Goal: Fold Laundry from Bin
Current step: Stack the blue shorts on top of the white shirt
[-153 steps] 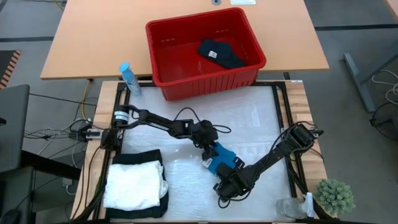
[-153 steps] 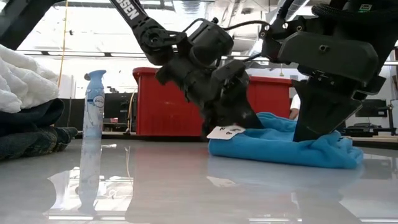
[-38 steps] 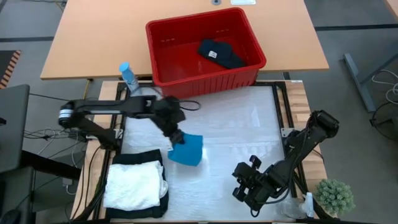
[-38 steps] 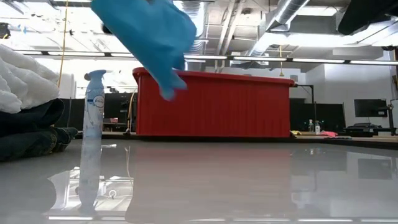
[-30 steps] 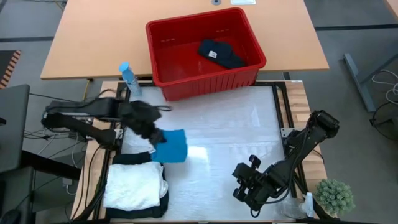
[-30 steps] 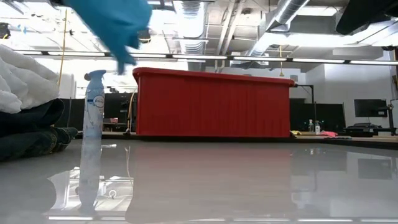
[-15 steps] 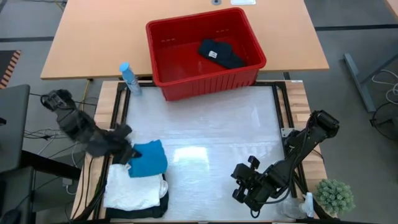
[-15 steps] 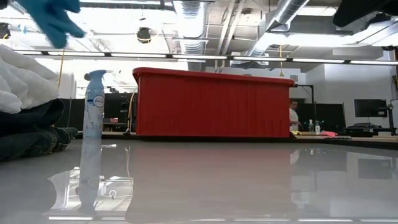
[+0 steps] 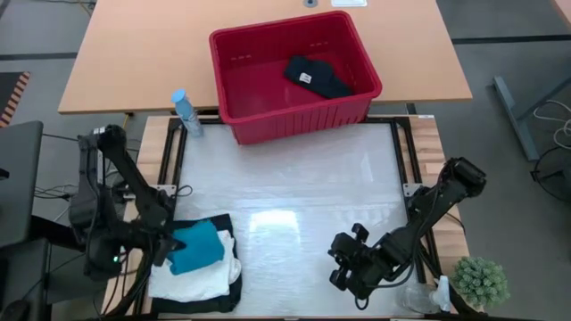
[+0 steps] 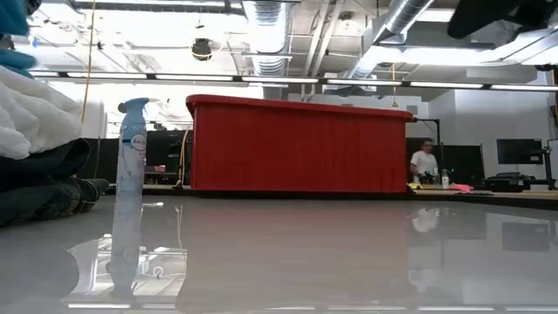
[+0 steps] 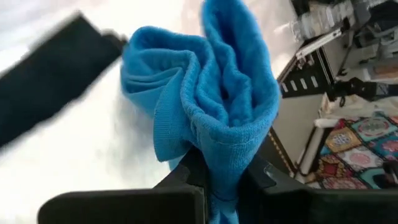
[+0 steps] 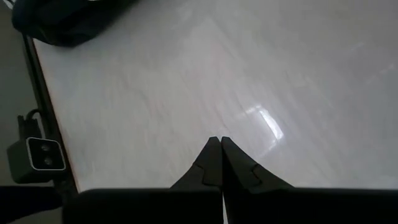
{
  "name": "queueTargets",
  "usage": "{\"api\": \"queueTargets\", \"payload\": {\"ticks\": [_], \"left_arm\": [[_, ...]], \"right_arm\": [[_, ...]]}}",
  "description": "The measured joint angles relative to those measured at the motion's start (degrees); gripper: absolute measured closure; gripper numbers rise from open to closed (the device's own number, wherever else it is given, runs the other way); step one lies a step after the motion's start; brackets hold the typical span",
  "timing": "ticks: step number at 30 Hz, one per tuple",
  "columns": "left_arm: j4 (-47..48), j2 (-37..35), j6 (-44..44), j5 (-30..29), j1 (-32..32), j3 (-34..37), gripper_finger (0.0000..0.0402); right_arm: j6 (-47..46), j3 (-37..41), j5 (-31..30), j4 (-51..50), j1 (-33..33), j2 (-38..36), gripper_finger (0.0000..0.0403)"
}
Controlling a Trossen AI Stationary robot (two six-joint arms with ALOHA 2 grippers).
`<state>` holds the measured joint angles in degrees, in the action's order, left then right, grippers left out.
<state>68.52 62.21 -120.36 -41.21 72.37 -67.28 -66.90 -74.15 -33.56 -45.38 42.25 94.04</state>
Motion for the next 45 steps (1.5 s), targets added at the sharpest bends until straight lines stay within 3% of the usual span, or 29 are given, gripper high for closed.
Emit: {"api": "queueTargets", "payload": {"ticks": [9, 21, 24, 31, 35, 40, 45], "left_arm": [[-10.2, 2.0, -7.4, -1.3, 7.5, 8.0, 0.0382], [-16.4, 2.2, -7.2, -5.6, 12.1, 8.1, 0.0385], [-13.6, 2.3, -7.3, -4.6, 12.0, 8.7, 0.0385], [-18.1, 2.3, -7.8, -2.4, 11.8, 15.0, 0.0382], [-18.1, 1.7, -8.1, -2.3, 11.8, 17.9, 0.0364], [-17.0, 0.3, -7.5, 4.6, 10.5, 21.0, 0.0323], [-11.6, -1.1, -7.3, 6.5, 9.4, 21.2, 0.0287]], "right_arm": [[4.6, 0.0, 3.4, 5.9, -2.8, 0.0, 0.0385], [4.2, 0.0, 6.5, 8.7, -4.2, 0.0, 0.0385], [4.2, 0.0, 6.5, 8.6, -4.2, 0.0, 0.0385], [4.0, 0.0, 6.5, 9.7, -4.9, 0.0, 0.0385], [4.0, 0.0, 6.5, 10.7, -4.9, 0.0, 0.0385], [3.9, 0.0, 6.5, 11.4, -4.9, 0.0, 0.0385], [3.8, 0.0, 6.5, 11.8, -4.9, 0.0, 0.0385]]}}
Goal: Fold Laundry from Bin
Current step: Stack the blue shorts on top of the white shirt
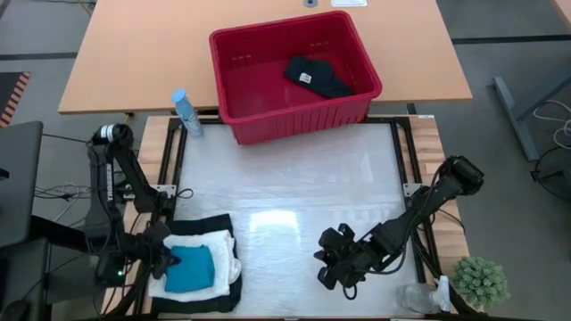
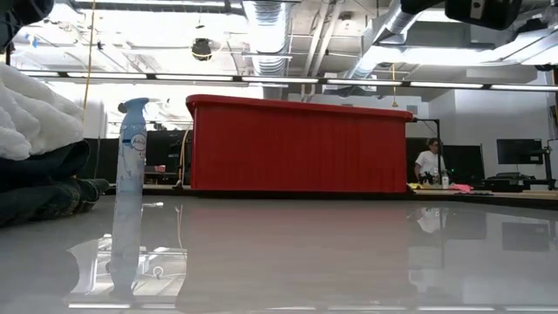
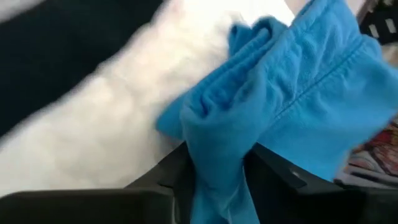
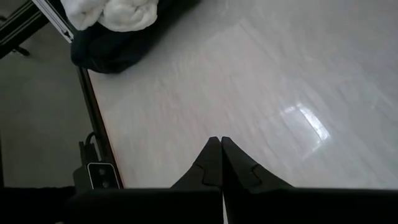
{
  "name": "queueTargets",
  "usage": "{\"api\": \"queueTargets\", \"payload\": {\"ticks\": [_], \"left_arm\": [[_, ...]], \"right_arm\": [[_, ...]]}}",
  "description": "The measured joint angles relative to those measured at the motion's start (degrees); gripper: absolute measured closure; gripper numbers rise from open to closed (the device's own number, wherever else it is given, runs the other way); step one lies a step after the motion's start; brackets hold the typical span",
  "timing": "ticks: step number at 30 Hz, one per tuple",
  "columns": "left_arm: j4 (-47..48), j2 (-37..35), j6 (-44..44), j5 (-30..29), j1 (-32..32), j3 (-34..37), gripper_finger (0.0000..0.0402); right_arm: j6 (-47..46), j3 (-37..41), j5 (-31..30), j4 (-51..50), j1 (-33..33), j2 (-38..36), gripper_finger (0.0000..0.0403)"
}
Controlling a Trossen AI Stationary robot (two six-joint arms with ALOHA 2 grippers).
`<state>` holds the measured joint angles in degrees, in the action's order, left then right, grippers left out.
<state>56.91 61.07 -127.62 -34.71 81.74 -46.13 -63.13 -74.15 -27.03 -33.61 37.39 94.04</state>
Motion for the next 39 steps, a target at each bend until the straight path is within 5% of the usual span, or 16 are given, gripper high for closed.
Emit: {"api": "queueTargets", "payload": {"ticks": [29, 39], "left_arm": [[2.7, -14.2, 10.7, 2.5, -0.5, 0.0, 0.0178], [5.6, -23.9, 5.6, 8.3, -0.5, 0.0, 0.0161]], "right_arm": [[2.1, 0.0, 0.0, -0.2, 0.0, 0.0, 0.0376], [2.9, 0.0, -0.3, 0.2, -0.2, 0.0, 0.0376]]}}
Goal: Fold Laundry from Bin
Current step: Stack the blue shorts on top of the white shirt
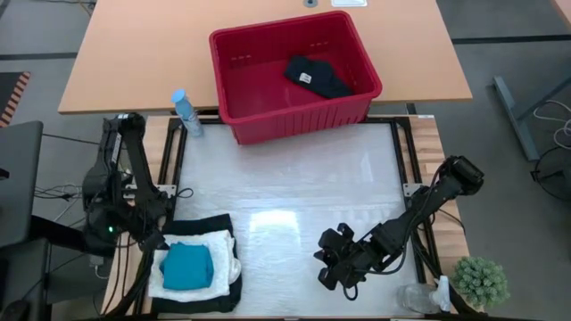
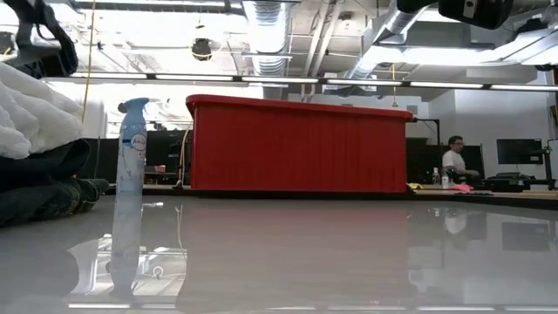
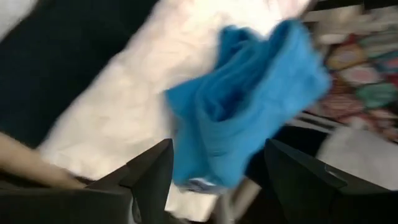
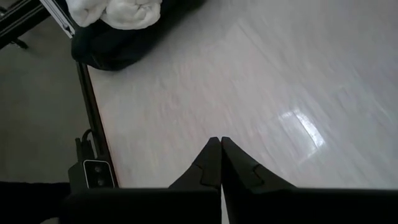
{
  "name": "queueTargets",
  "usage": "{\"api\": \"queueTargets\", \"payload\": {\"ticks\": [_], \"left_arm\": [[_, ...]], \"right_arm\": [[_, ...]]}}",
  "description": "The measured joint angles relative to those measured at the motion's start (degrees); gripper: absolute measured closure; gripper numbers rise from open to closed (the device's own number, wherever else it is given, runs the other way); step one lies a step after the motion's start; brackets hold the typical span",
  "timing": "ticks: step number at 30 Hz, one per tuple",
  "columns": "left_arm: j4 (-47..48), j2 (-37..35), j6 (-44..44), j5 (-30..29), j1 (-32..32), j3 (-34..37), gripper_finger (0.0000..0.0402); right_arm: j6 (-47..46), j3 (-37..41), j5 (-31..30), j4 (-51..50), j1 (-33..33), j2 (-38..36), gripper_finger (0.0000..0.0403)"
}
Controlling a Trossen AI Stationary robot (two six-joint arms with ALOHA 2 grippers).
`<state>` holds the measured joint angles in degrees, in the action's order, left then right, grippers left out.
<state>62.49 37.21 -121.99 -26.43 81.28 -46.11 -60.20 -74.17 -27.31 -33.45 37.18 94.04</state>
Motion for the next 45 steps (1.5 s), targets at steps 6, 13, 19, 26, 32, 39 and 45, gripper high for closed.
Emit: {"api": "queueTargets", "payload": {"ticks": [6, 13, 19, 26, 32, 39, 45], "left_arm": [[-13.6, -5.0, 12.9, -9.8, 0.0, 0.0, 0.0164], [-24.4, -1.5, 32.0, -15.8, -1.3, 0.0, 0.0211], [-22.8, 2.5, 33.3, -10.6, -7.8, 0.0, 0.0306], [-33.4, 8.0, 43.5, -1.8, -15.8, 0.0, 0.0395], [-36.4, 12.8, 51.4, 6.4, -21.9, 0.2, 0.0401], [-44.4, 12.9, 52.2, 15.1, -26.3, 9.7, 0.0401], [-50.9, 10.4, 48.4, 12.1, -26.3, 19.8, 0.0401]], "right_arm": [[0.8, 0.0, 0.0, 1.4, -0.6, 0.0, 0.0377], [0.8, 0.0, 0.0, 1.2, -0.6, 0.0, 0.0377], [1.2, 0.0, 0.0, 0.8, -1.0, 0.0, 0.0378], [2.3, 0.0, 0.0, 0.7, -1.8, 0.0, 0.0377], [2.4, 0.0, -0.1, 0.5, -1.8, 0.0, 0.0378], [2.2, 0.0, -0.1, 0.5, -1.6, 0.0, 0.0377], [2.2, 0.0, 0.0, 0.5, -1.2, 0.0, 0.0377]]}}
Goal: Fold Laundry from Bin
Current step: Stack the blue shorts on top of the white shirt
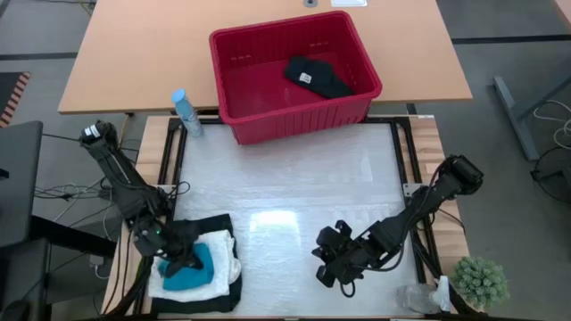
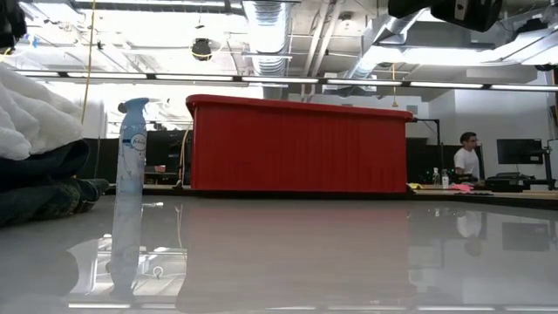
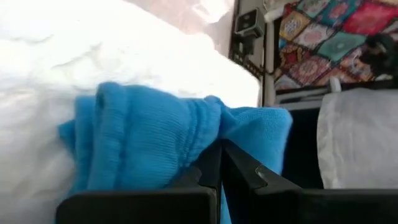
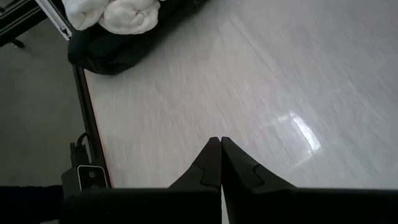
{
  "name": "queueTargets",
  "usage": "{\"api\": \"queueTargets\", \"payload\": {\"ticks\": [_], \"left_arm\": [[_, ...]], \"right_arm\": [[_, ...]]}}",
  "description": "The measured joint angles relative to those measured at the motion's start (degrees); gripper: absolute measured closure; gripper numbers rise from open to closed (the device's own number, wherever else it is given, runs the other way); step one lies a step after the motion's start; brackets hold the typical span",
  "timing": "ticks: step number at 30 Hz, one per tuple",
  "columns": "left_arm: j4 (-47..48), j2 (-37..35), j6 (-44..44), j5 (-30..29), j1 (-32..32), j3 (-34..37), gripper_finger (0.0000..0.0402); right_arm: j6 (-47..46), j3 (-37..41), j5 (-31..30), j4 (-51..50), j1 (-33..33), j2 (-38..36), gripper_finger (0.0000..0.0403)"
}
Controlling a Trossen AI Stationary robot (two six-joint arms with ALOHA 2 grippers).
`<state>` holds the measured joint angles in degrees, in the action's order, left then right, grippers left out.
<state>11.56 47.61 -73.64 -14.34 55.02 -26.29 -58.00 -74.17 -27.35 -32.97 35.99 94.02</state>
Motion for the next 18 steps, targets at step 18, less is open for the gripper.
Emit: {"api": "queueTargets", "payload": {"ticks": [18], "left_arm": [[-11.9, -8.0, -3.2, 1.5, 0.0, 6.5, 0.0401]], "right_arm": [[3.7, 0.0, -0.2, 0.0, -0.2, 0.0, 0.0377]]}}
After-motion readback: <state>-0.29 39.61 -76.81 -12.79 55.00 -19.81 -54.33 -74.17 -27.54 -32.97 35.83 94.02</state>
